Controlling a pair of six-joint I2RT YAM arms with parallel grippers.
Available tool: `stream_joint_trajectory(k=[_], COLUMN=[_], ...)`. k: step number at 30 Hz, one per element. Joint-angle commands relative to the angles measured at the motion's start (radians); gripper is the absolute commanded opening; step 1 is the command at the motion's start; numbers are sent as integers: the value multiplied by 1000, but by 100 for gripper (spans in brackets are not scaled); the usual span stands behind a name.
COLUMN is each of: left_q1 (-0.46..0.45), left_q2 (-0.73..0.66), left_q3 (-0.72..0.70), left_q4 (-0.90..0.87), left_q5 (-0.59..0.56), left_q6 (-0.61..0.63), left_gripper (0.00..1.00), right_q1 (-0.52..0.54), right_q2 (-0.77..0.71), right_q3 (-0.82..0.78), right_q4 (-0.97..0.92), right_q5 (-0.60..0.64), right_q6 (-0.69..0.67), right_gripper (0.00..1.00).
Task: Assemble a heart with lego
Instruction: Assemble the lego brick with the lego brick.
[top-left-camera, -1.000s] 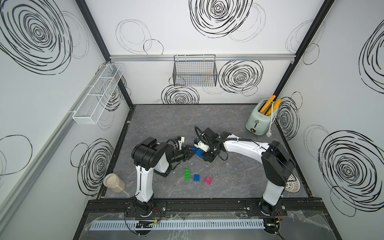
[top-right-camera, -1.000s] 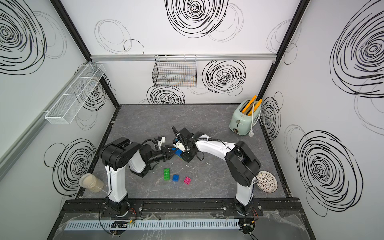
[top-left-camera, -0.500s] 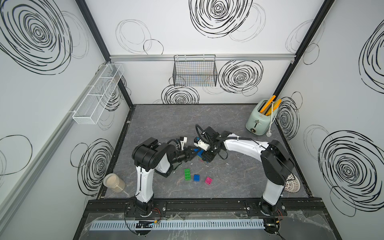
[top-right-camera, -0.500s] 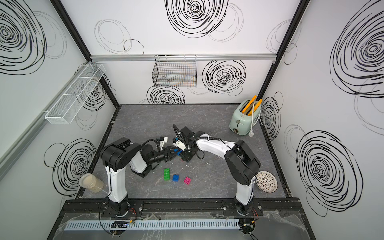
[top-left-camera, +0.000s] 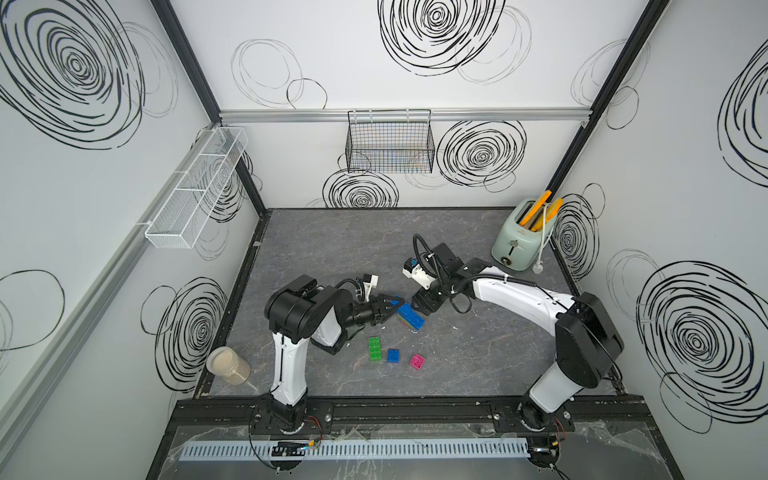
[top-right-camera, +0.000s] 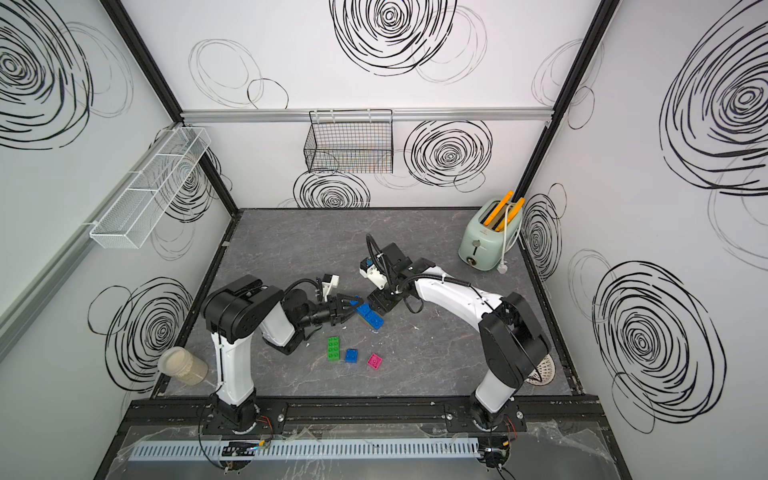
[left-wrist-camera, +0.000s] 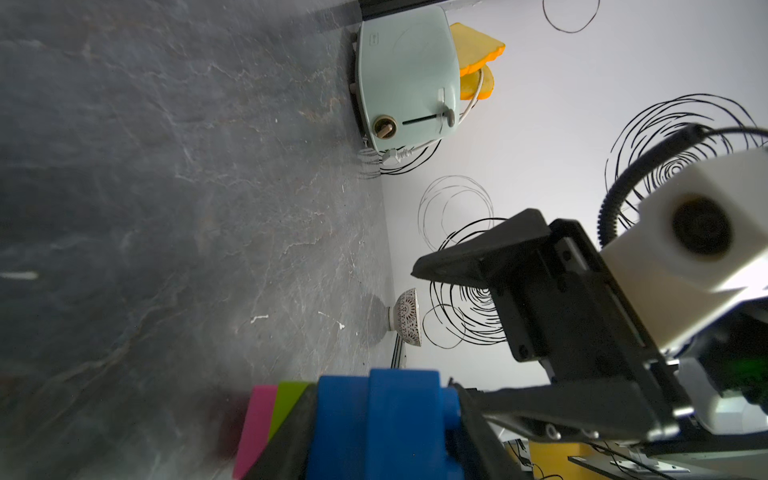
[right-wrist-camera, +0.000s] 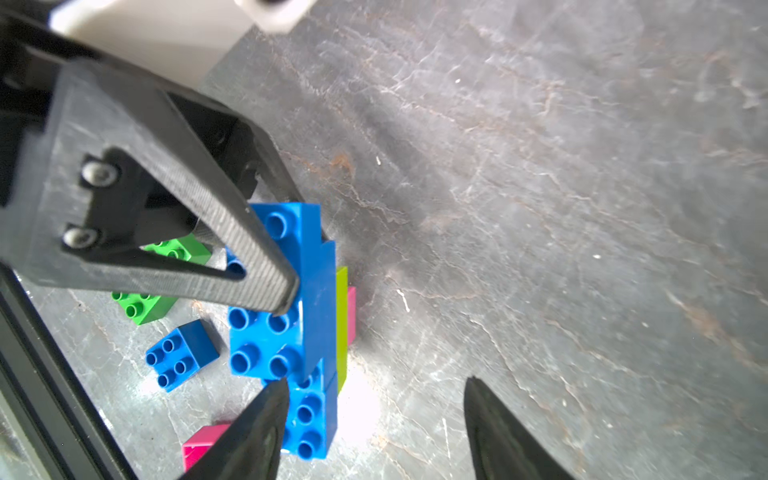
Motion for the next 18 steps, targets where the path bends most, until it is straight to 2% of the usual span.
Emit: stream_joint_trajectory(k=[1,18], left_q1=[-5,37], left_q2=[-6,60], left_q3=[-8,-21], left_q4=[62,77], left_q5=[30,-2], left_q6=[31,40], left_gripper=[46,45], right_q1=[-6,64], right_q2=[-31,-24], right_q3=[-26,-117], right_q4=[24,59], right_q5=[28,69], right_q6=[38,117], right_gripper=[71,73])
